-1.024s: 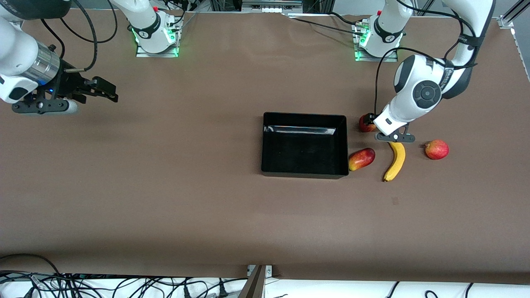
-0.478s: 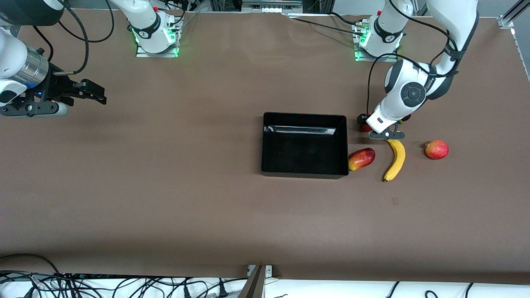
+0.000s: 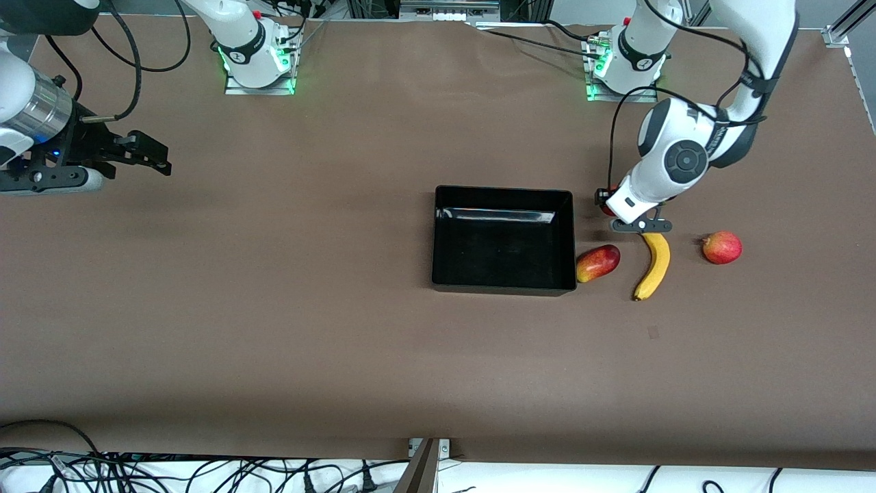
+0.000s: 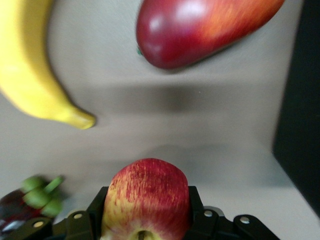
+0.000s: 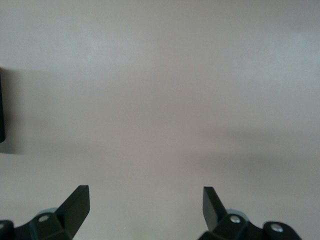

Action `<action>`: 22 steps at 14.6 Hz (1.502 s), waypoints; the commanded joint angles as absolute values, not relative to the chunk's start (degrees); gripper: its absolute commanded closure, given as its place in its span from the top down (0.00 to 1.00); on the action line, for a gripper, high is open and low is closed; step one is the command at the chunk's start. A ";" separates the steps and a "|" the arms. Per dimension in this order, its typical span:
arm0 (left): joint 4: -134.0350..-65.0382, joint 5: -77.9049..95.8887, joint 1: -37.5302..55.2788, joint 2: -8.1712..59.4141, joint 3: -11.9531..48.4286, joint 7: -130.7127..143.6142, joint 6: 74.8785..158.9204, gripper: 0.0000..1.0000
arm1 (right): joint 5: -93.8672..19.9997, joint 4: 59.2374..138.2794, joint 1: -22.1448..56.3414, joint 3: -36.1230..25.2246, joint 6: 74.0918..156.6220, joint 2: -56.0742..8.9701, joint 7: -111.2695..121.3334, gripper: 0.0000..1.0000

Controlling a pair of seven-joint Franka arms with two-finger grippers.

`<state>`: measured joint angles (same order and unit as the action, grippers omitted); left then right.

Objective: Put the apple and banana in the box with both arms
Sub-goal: 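Carry the red apple with the left gripper over the box and lower it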

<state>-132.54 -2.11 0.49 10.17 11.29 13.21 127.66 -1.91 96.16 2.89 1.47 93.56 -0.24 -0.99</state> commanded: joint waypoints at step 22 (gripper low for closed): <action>-104.33 -3.25 11.25 31.21 17.58 38.41 120.68 1.00 | 0.18 92.81 1.84 2.81 93.25 -2.29 -1.14 1.00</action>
<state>-105.62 -2.02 11.43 31.90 17.58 37.46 122.56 -0.30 93.77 2.53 1.95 93.97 -1.92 -1.00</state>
